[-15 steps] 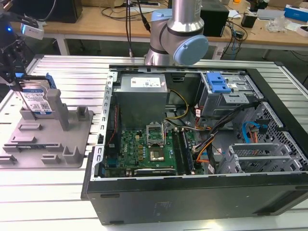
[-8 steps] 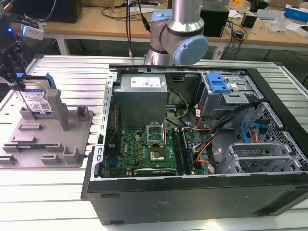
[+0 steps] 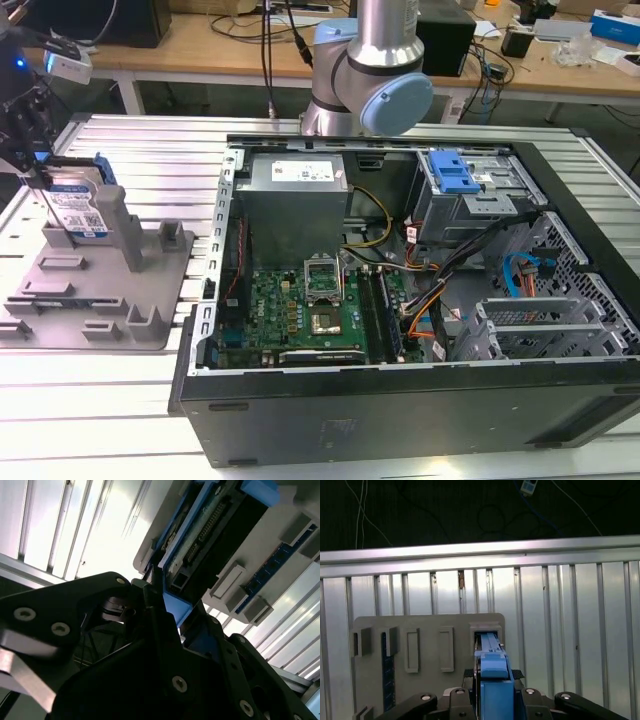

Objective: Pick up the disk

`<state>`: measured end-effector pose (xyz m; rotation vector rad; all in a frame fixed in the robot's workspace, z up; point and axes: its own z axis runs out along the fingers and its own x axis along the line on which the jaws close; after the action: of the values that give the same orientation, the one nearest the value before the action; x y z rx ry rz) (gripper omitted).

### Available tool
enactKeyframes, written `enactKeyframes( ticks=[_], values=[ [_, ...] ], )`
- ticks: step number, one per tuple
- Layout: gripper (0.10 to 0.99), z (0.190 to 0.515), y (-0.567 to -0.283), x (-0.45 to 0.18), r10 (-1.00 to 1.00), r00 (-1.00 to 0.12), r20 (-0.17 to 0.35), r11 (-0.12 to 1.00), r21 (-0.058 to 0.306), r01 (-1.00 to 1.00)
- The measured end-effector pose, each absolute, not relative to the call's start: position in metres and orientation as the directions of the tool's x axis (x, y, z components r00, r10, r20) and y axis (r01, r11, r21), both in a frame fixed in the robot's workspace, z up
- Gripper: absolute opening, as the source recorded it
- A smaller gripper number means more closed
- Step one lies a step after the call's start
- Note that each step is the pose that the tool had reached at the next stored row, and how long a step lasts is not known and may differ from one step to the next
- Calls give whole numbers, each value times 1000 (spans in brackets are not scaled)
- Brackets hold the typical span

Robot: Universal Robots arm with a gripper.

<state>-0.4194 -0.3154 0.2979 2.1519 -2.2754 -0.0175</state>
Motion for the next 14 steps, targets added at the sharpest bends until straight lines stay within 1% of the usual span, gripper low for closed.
enactKeyframes(
  ticks=[14],
  values=[
    [369, 298, -315, -420, -998, -56, -1, 56, 15, -998]
  ],
)
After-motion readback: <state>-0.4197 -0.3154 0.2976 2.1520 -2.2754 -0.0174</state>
